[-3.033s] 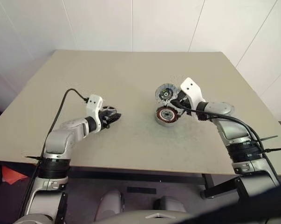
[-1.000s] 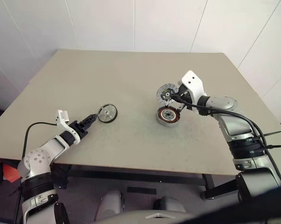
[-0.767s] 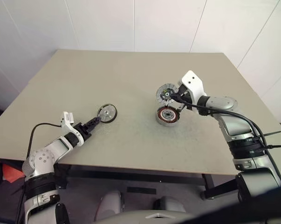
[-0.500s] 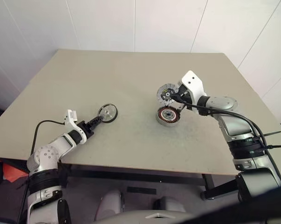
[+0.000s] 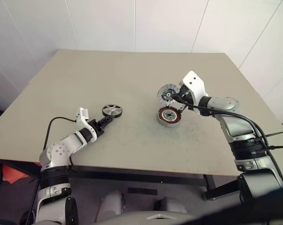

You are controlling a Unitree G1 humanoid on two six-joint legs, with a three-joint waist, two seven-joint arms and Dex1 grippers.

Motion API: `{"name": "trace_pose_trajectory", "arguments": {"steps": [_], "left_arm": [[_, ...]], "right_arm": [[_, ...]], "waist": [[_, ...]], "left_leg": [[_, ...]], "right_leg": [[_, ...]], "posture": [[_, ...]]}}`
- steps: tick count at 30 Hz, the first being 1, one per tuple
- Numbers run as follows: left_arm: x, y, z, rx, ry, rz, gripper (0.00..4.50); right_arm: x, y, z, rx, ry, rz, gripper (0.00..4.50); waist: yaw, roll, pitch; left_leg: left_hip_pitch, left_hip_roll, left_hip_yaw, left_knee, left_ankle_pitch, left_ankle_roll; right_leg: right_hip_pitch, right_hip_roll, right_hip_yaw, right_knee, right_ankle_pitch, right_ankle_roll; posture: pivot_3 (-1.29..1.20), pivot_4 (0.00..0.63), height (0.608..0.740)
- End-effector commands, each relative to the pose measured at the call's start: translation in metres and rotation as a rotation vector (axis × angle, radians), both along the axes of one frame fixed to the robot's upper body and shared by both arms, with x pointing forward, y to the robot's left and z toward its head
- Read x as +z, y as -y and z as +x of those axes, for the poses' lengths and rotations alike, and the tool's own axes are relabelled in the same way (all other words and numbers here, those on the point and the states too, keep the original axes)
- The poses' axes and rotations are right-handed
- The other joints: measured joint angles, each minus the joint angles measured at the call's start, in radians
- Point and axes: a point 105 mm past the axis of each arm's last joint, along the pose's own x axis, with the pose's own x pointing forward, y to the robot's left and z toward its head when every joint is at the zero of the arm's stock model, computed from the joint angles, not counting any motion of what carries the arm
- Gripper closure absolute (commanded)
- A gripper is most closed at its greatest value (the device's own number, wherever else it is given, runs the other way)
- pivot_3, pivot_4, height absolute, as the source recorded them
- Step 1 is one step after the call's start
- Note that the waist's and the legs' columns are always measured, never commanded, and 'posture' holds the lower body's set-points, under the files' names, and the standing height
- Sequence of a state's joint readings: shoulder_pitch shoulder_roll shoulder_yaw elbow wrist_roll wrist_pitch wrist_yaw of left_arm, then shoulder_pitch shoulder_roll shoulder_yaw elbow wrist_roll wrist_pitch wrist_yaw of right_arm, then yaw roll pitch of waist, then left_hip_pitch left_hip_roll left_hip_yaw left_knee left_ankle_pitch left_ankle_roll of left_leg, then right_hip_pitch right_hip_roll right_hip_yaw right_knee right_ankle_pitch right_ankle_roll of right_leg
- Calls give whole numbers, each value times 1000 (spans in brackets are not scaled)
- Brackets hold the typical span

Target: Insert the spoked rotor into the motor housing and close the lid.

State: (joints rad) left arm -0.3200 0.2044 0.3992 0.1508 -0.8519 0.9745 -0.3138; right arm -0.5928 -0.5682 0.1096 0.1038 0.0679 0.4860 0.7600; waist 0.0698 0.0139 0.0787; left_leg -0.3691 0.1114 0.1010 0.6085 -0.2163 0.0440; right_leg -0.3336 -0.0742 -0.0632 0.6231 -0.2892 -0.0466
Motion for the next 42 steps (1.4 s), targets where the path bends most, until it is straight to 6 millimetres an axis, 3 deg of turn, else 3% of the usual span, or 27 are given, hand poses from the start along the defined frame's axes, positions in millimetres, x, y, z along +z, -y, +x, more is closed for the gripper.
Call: {"name": "trace_pose_trajectory", "arguments": {"steps": [1,7,16,19,22,33,37,42], "left_arm": [[18,-2,9,34,71,-37,1881],[17,-15,17,144,40,-118,1881],[3,-13,17,145,-34,-91,1881],[1,-12,17,144,-39,-87,2433],[2,-9,16,128,-35,-84,3335],[3,8,10,72,-19,-96,3335],[9,6,10,72,3,-122,4087],[13,6,10,62,13,-122,4087]], "right_arm": [[13,0,1,7,55,-9,4487],[14,-5,0,22,56,4,4487],[15,-5,1,25,59,7,4487],[14,-5,1,22,60,4,4500],[14,-4,0,22,60,3,4500],[10,-3,-1,20,58,-15,4500],[11,-1,1,12,64,-13,4500],[14,6,4,-12,76,-20,4500]], "waist": [[0,0,0],[0,0,0],[1,0,0],[1,0,0],[1,0,0],[1,-1,0],[1,-1,0],[1,-1,0]], "left_leg": [[0,0,0,0,0,0],[0,0,0,0,0,0],[0,0,0,0,1,2],[0,0,0,0,1,2],[0,0,0,0,1,2],[0,0,0,0,1,2],[0,0,0,0,1,2],[0,0,0,0,1,2]], "right_leg": [[0,0,0,0,0,0],[0,0,0,0,0,0],[0,0,0,0,0,0],[0,0,0,0,0,0],[0,0,0,0,0,0],[0,0,0,0,0,0],[0,0,0,0,0,0],[0,0,0,0,0,0]], "posture": [[0,0,740],[0,0,740],[0,0,740],[0,0,740],[0,0,740],[0,0,740],[0,0,740],[0,0,740]]}}
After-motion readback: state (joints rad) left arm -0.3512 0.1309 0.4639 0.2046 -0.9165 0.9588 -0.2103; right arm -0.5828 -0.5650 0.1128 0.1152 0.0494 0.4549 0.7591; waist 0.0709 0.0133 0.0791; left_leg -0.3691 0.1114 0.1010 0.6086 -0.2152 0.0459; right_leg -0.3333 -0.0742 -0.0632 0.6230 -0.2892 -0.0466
